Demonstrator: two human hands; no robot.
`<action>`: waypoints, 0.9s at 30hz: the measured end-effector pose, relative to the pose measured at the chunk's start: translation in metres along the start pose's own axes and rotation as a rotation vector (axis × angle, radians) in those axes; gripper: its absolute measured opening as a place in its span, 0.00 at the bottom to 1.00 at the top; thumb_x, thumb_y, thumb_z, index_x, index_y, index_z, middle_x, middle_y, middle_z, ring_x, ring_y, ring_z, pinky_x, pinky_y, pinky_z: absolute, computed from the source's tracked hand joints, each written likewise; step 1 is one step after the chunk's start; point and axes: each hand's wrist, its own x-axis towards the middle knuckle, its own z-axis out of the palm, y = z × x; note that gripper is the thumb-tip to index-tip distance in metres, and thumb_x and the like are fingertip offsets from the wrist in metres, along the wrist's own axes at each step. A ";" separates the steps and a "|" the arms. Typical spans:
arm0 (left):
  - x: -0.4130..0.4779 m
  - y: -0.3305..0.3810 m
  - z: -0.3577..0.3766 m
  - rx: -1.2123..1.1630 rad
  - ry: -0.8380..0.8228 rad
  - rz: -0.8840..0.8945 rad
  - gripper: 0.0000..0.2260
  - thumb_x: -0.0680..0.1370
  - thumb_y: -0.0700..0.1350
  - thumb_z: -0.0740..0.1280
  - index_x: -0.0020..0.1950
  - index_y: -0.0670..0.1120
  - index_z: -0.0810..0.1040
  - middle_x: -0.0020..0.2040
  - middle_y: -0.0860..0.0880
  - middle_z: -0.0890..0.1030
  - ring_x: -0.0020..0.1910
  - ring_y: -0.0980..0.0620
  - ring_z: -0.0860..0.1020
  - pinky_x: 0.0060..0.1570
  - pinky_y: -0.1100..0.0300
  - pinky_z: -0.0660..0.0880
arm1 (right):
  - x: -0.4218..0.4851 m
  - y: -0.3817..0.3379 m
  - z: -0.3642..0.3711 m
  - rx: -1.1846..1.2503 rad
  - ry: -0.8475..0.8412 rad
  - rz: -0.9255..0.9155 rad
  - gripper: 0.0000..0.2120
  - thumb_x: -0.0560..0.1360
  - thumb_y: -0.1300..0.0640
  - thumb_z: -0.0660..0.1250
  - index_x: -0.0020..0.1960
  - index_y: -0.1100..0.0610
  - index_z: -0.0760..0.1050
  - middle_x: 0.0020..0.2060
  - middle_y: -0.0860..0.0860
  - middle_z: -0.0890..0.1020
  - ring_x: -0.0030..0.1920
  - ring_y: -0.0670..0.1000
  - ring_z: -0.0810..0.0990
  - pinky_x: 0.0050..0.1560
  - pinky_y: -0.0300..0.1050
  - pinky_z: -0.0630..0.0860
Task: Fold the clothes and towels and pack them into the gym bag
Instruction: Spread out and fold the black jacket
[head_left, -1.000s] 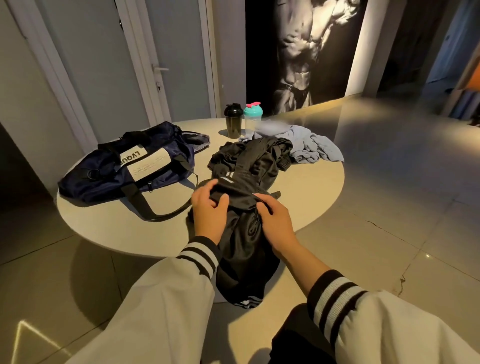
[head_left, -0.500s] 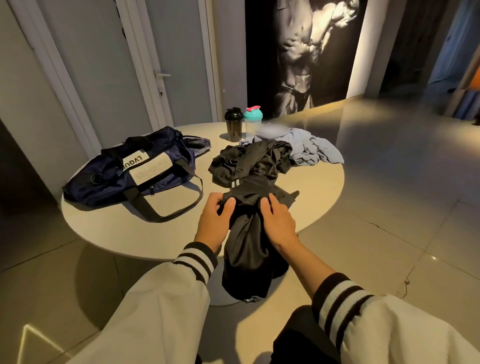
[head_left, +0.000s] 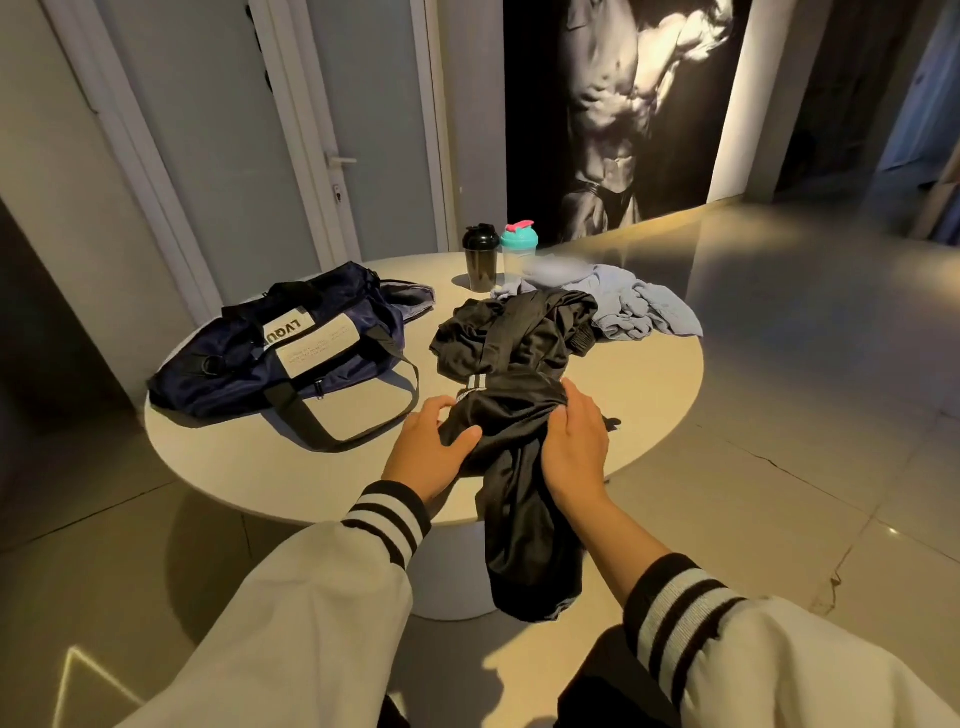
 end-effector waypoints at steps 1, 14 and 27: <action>0.001 -0.005 0.001 0.034 0.029 -0.020 0.18 0.79 0.57 0.67 0.64 0.49 0.75 0.57 0.51 0.75 0.54 0.51 0.75 0.59 0.53 0.74 | -0.001 0.001 -0.001 -0.019 0.013 0.032 0.22 0.84 0.52 0.49 0.76 0.52 0.65 0.71 0.51 0.71 0.72 0.53 0.65 0.75 0.55 0.59; -0.004 0.026 0.004 -0.586 0.089 -0.098 0.13 0.81 0.59 0.63 0.56 0.51 0.79 0.54 0.49 0.81 0.55 0.47 0.80 0.58 0.48 0.78 | 0.001 0.012 0.002 -0.248 -0.228 -0.215 0.14 0.85 0.49 0.56 0.62 0.52 0.77 0.47 0.53 0.72 0.46 0.53 0.73 0.50 0.51 0.73; 0.003 0.021 0.032 -0.613 -0.022 -0.094 0.09 0.77 0.52 0.66 0.53 0.52 0.83 0.50 0.47 0.85 0.52 0.44 0.83 0.55 0.40 0.80 | -0.005 -0.011 -0.016 -0.322 -0.081 -0.324 0.26 0.84 0.48 0.55 0.79 0.38 0.51 0.80 0.45 0.50 0.80 0.48 0.44 0.73 0.59 0.46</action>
